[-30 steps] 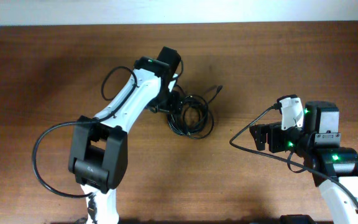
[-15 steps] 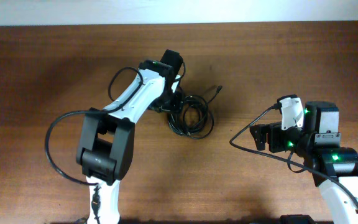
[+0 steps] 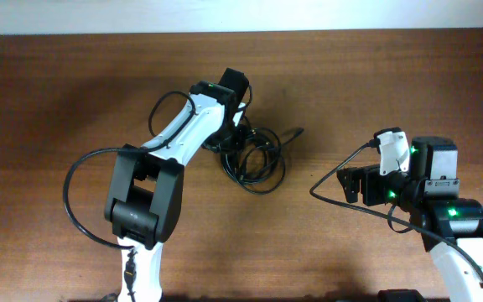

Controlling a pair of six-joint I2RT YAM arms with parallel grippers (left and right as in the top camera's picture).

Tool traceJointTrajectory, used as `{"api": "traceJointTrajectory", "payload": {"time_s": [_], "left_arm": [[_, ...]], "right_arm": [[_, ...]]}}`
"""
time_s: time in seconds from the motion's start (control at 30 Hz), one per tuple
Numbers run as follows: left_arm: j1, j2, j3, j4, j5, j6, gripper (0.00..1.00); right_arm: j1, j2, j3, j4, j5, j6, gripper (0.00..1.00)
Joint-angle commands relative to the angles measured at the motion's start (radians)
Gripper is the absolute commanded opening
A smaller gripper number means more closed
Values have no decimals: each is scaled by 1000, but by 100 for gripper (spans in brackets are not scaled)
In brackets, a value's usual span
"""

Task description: Untangle cables

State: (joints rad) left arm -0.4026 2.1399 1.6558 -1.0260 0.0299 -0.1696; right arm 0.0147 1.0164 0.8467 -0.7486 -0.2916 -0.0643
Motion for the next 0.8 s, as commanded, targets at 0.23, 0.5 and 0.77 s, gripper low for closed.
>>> {"api": "traceJointTrajectory", "payload": {"time_s": [0.23,0.5,0.77], "left_arm": [[-10,-51,27,-72,15,2,0],[-26,-97,55,-90,13,2,0],[-53,-113,179,-194,-5,3,0]], "right_arm": [[6,1,23,5,9,-11,98],[6,1,23,10,9,-11,99],[36,5,23,20,-10,-31,99]]}}
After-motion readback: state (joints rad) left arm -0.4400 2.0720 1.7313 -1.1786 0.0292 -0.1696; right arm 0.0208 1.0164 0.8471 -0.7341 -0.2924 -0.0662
